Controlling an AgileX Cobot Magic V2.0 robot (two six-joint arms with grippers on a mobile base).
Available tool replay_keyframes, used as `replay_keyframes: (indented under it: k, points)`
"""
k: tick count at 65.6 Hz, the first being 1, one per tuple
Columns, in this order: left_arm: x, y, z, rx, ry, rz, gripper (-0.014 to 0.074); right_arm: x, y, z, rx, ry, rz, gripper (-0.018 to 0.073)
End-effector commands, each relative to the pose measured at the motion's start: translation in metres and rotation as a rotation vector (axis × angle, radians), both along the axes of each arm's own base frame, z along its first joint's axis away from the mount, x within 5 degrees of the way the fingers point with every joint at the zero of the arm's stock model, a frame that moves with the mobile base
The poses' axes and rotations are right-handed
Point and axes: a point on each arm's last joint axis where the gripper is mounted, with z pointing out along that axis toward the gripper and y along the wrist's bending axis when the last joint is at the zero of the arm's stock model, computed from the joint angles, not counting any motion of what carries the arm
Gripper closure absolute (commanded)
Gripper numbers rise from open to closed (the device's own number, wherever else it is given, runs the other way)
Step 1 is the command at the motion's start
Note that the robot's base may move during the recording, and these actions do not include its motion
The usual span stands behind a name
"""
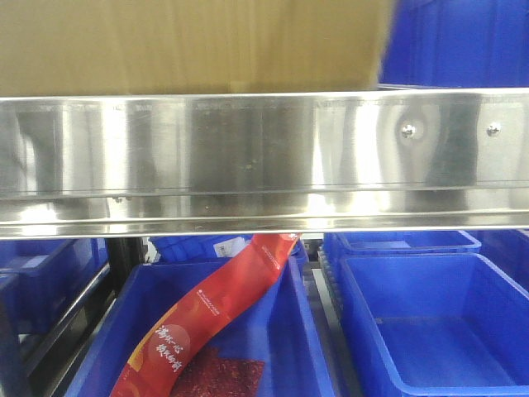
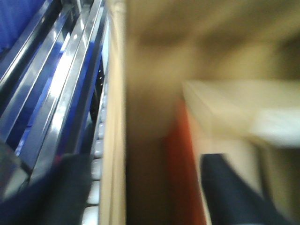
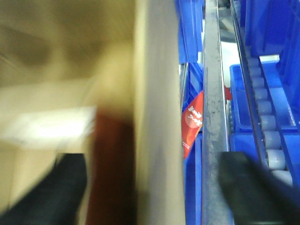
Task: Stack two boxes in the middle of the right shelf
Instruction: 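Lower the boxes onto the middle steel shelf with both grippers, then open both grippers and raise them off the box walls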
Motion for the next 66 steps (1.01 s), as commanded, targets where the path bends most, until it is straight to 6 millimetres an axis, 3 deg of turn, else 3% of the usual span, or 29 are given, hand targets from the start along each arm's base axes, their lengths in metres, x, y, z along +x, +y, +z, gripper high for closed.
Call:
replay_keyframes:
  k: [1, 12, 17, 23, 29, 30, 32, 39, 48, 57, 66]
  points:
    - [-0.002, 0.002, 0.009, -0.009, -0.038, -0.006, 0.0139, -0.001, 0.000, 0.006, 0.010, -0.033, 0.005, 0.0053]
    - [-0.005, 0.003, 0.014, -0.017, -0.060, -0.009, 0.0143, -0.009, -0.005, 0.014, 0.015, -0.049, 0.003, 0.0054]
    - [-0.009, 0.005, 0.018, -0.022, -0.072, -0.009, 0.0179, -0.013, -0.007, 0.017, 0.002, -0.055, 0.007, 0.0100]
    - [-0.011, 0.005, 0.019, -0.001, -0.074, -0.020, 0.0338, -0.016, -0.010, 0.017, -0.048, -0.045, 0.017, 0.0272]
    - [-0.010, 0.006, 0.017, 0.005, -0.062, -0.018, 0.0590, -0.017, -0.011, 0.014, -0.080, -0.021, 0.016, 0.0557]
    - [-0.010, 0.006, 0.017, 0.006, -0.062, -0.019, 0.0668, -0.016, -0.011, 0.013, -0.085, -0.018, 0.016, 0.0618]
    - [-0.010, 0.005, 0.018, 0.008, -0.065, -0.021, 0.0704, -0.016, -0.011, 0.014, -0.092, -0.023, 0.015, 0.0729]
    - [-0.012, 0.004, 0.019, 0.001, -0.069, -0.042, 0.0692, -0.018, -0.012, 0.016, -0.121, -0.041, 0.034, 0.0720]
    - [-0.023, -0.005, 0.021, -0.029, -0.126, -0.205, 0.0692, -0.025, -0.013, 0.025, -0.154, -0.165, 0.100, 0.0720]
    - [-0.040, -0.007, 0.002, -0.109, -0.226, -0.276, 0.0692, -0.036, -0.016, 0.012, -0.157, -0.254, 0.140, 0.0720]
    - [-0.070, 0.003, -0.026, -0.118, -0.296, -0.305, 0.0692, -0.056, -0.034, 0.001, -0.135, -0.364, 0.139, 0.0720]
